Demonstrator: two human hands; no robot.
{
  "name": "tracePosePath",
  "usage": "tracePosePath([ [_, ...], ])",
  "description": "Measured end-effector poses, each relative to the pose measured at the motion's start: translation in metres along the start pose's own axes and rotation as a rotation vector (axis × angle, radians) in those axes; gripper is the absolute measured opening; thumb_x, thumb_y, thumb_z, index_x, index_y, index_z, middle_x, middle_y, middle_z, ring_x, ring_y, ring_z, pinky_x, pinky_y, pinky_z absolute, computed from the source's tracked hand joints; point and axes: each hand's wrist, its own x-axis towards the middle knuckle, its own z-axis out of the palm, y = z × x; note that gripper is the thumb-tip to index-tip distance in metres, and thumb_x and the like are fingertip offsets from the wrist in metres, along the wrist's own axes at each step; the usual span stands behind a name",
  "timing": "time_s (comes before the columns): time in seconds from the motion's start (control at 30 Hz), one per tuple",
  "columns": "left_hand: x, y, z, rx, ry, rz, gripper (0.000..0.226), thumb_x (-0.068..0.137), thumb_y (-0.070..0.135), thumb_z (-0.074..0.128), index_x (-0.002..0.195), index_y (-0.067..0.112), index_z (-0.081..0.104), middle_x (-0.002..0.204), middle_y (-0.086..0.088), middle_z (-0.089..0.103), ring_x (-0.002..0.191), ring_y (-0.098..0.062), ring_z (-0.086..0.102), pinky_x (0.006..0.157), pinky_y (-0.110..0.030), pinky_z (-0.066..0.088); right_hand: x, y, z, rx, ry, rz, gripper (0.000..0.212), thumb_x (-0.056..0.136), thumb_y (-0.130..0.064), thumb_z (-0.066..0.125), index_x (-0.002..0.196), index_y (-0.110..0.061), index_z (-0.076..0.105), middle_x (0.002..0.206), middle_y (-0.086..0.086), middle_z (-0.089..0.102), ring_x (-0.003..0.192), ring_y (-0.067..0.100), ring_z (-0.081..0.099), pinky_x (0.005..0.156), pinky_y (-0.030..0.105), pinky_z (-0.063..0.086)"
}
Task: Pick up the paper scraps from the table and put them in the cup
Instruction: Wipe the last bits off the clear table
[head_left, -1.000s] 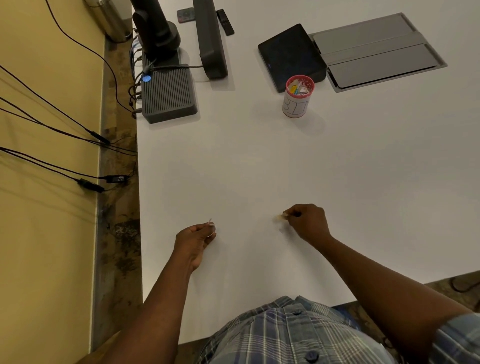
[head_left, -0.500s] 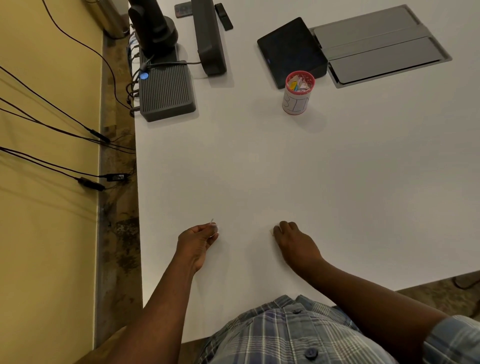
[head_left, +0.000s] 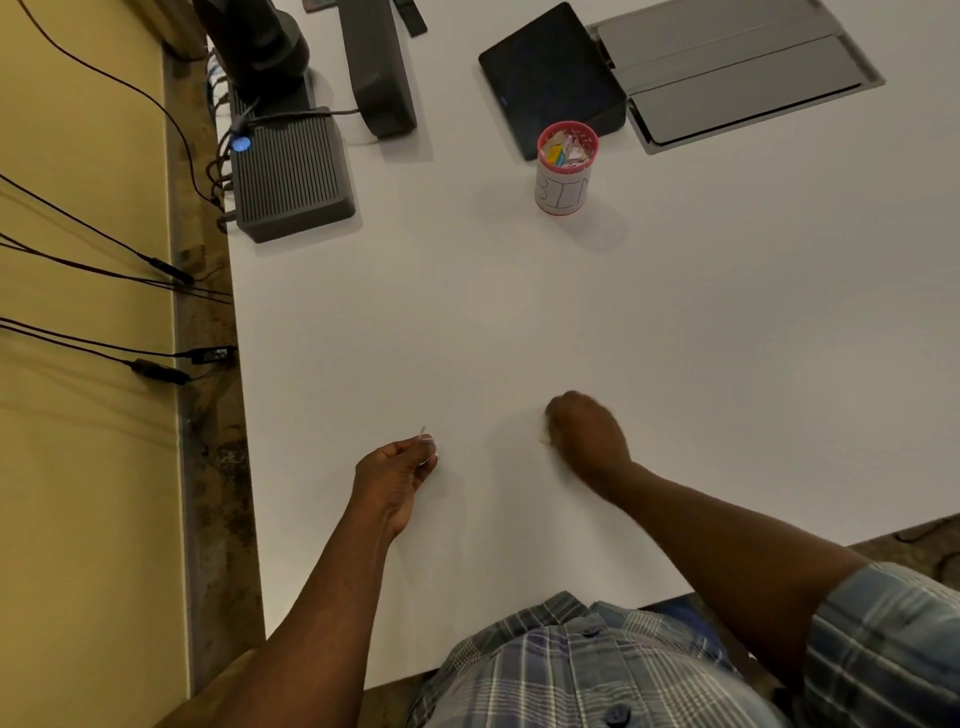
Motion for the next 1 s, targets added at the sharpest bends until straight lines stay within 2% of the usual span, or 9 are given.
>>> tracePosePath([
  [0.13, 0.003, 0.006, 0.015, -0.039, -0.012, -0.006, 0.010, 0.082, -0.008, 0.064, 0.086, 0.001, 0.066, 0.099, -0.005, 0.068, 0.089, -0.014, 0.064, 0.066, -0.019, 0.056, 0.028, 0.028, -0.047, 0.599, -0.009, 0.647, 0.009, 0.077, -0.006, 0.066, 0.073, -0.011, 0.072, 0.072, -0.003, 0.065, 0.070, 0.014, 0.060, 0.066, 0.024, 0.046],
  [0.23, 0.008, 0.012, 0.032, -0.081, -0.012, -0.019, 0.011, 0.082, -0.008, 0.063, 0.084, 0.002, 0.066, 0.098, -0.006, 0.066, 0.086, -0.014, 0.064, 0.061, -0.016, 0.056, 0.038, 0.048, -0.068, 0.899, -0.055, 0.768, 0.002, 0.074, 0.001, 0.071, 0.073, 0.000, 0.070, 0.077, 0.009, 0.067, 0.075, 0.021, 0.062, 0.077, 0.034, 0.055],
  [0.33, 0.012, 0.019, 0.054, -0.098, -0.019, -0.037, 0.011, 0.082, -0.009, 0.062, 0.082, 0.002, 0.065, 0.090, -0.008, 0.066, 0.080, -0.013, 0.064, 0.059, -0.016, 0.055, 0.047, 0.054, -0.082, 1.158, -0.037, 0.815, 0.006, 0.080, 0.005, 0.069, 0.078, -0.001, 0.067, 0.088, 0.012, 0.068, 0.078, 0.019, 0.066, 0.077, 0.024, 0.058],
  [0.4, 0.015, 0.024, 0.071, -0.103, -0.033, -0.047, 0.012, 0.082, -0.009, 0.062, 0.081, 0.003, 0.065, 0.087, -0.008, 0.066, 0.079, -0.013, 0.064, 0.059, -0.016, 0.055, 0.053, 0.056, -0.088, 1.084, -0.043, 0.739, 0.003, 0.081, -0.001, 0.070, 0.079, -0.003, 0.070, 0.089, 0.010, 0.070, 0.080, 0.019, 0.067, 0.076, 0.025, 0.058],
  [0.5, 0.022, 0.033, 0.099, -0.099, -0.051, -0.045, 0.012, 0.083, -0.008, 0.062, 0.081, 0.003, 0.065, 0.087, -0.007, 0.066, 0.081, -0.013, 0.064, 0.061, -0.016, 0.055, 0.053, 0.051, -0.085, 0.474, -0.103, 0.451, 0.009, 0.082, -0.007, 0.063, 0.084, -0.009, 0.072, 0.078, 0.000, 0.069, 0.070, 0.016, 0.063, 0.063, 0.023, 0.048],
  [0.6, 0.028, 0.042, 0.124, -0.092, -0.074, -0.036, 0.013, 0.083, -0.008, 0.062, 0.080, 0.004, 0.065, 0.087, -0.006, 0.066, 0.081, -0.012, 0.064, 0.062, -0.016, 0.055, 0.042, 0.042, -0.065, 0.078, -0.179, 0.091, 0.017, 0.085, -0.005, 0.053, 0.093, -0.008, 0.069, 0.092, 0.008, 0.066, 0.084, 0.027, 0.062, 0.068, 0.029, 0.045],
  [0.8, 0.039, 0.055, 0.154, -0.083, -0.085, -0.028, 0.014, 0.082, -0.008, 0.063, 0.079, 0.005, 0.066, 0.077, -0.002, 0.071, 0.077, -0.011, 0.066, 0.062, -0.016, 0.055, 0.008, 0.033, -0.034, -0.164, -0.314, -0.152, 0.043, 0.093, -0.017, 0.051, 0.135, -0.009, 0.043, 0.125, 0.012, 0.047, 0.109, 0.031, 0.049, 0.066, 0.039, 0.053],
  [0.9, 0.047, 0.059, 0.161, -0.080, -0.084, -0.032, 0.014, 0.081, -0.008, 0.063, 0.080, 0.005, 0.066, 0.081, -0.004, 0.069, 0.076, -0.011, 0.066, 0.063, -0.016, 0.054, -0.004, 0.036, -0.022, -0.296, -0.286, -0.346, 0.045, 0.075, -0.014, 0.074, 0.117, -0.004, 0.059, 0.113, 0.017, 0.058, 0.090, 0.030, 0.059, 0.049, 0.033, 0.052],
  [1.0, 0.056, 0.062, 0.166, -0.075, -0.077, -0.034, 0.014, 0.081, -0.009, 0.063, 0.080, 0.005, 0.066, 0.075, -0.002, 0.071, 0.071, -0.009, 0.067, 0.062, -0.016, 0.054, -0.014, 0.046, -0.010, -0.311, -0.254, -0.506, 0.022, 0.073, -0.003, 0.070, 0.094, -0.004, 0.065, 0.093, 0.011, 0.059, 0.074, 0.022, 0.054, 0.040, 0.028, 0.044],
])
